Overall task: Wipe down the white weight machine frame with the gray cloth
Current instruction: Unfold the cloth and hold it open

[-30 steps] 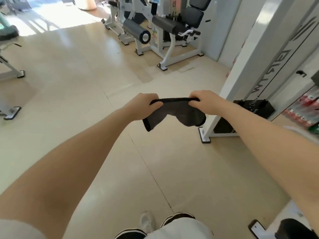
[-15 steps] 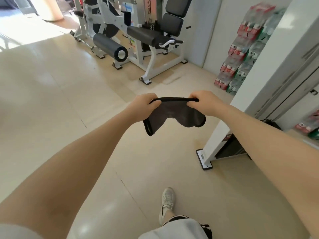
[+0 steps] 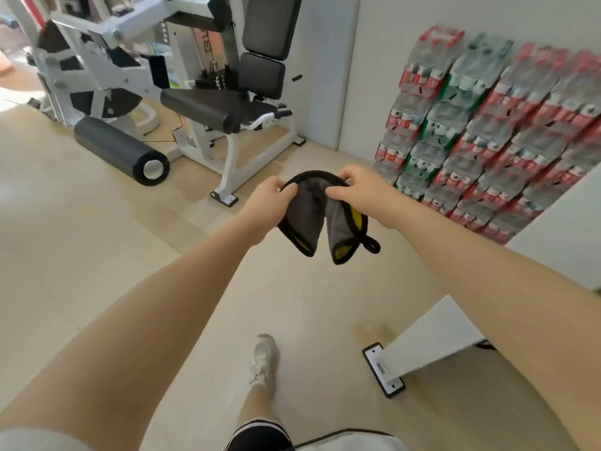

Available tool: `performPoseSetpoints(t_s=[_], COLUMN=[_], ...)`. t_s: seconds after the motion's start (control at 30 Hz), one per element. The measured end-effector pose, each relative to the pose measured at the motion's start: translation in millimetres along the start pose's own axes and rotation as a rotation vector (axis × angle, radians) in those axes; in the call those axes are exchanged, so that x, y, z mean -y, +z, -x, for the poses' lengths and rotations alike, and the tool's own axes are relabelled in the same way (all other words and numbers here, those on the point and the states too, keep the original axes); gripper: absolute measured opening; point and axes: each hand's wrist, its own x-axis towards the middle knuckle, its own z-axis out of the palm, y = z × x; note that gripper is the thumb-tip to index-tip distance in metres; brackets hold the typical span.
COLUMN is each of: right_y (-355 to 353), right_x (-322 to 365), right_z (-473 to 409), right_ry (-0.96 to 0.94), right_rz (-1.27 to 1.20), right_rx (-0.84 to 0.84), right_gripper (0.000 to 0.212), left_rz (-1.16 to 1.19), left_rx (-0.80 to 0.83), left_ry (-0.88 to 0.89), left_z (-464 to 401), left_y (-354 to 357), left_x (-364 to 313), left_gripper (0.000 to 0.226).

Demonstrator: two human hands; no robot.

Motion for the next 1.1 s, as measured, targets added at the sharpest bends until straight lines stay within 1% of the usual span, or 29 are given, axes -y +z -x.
performPoseSetpoints(t_s=[0.13,0.23,0.3,0.37,0.4,0.43,0.5,0.6,0.67,0.73,0.8,0.83,0.93,1.0,1.07,1.1], right_y=[-6.0,-23.1,-38.9,-58.0,-68.2,-78.9,-103.3,-144.7,-172.6,-204.3,-240.6,-261.0,-330.5,-374.2,-409.8,-424.3], right_x=[5.5,15.8,21.2,22.7,20.7,16.5,1.6,-34.4,-61.6,-93.7,-127.8,-141.9,-175.2,-193.0,-208.5,-215.9], right_z=[-89.0,-153.9,-193.2,-227.2,-240.3,-252.3,-273.6,-302.0,-320.6,-343.5,-371.5,-385.4,-423.6,-446.2,-467.5,-477.5], right_ry=[0.03,0.076,0.132,0.175,0.189,0.196,0.203,0.209,0.175,0.149,0.179,0.217,0.36,0.455,0.509,0.505], right_rz=[-0.058,-0.048,-0.151,-0.289,-0.301,-0.28,-0.23,-0.206,-0.097,0.071,0.149,0.127,-0.151,-0.28,-0.438,-0.582], right_rx=[-0.025,-0.071,-0.09,-0.083,-0.077,-0.078,-0.107,-0.204,-0.288,-0.36,-0.456,-0.505,-0.605,-0.644,-0.665,-0.658], right_gripper=[0.02,0.021,0.018,0.027,0.033,0.037,0.04,0.041,0.034,0.027,0.023,0.024,0.04,0.049,0.045,0.04], left_rz=[0.137,0.243,0.316,0.345,0.349,0.353,0.377,0.405,0.439,0.489,0.504,0.513,0.573,0.621,0.671,0.693], left_rx=[0.15,0.289,0.4,0.489,0.518,0.547,0.622,0.713,0.722,0.744,0.781,0.797,0.839,0.85,0.862,0.875], left_ry=[-0.021,-0.042,-0.042,-0.008,0.013,0.029,0.032,0.026,-0.003,-0.015,0.001,0.009,0.027,0.036,0.041,0.041], left_z=[-110.6,-190.8,-239.2,-282.6,-301.0,-318.3,-351.5,-402.8,-434.3,-465.7,-498.1,-514.7,-562.7,-591.8,-619.4,-632.8], left_y=[2.4,1.7,3.5,10.0,14.5,20.3,35.5,71.7,102.8,136.6,169.1,184.3,227.6,253.2,276.0,286.3], left_x=[-20.0,-43.7,-61.2,-80.0,-87.5,-94.3,-106.5,-126.5,-144.3,-166.0,-192.6,-207.5,-261.5,-297.8,-328.0,-341.7], left_gripper=[0.021,0.028,0.036,0.035,0.03,0.026,0.026,0.023,0.017,0.012,0.011,0.012,0.017,0.022,0.019,0.017])
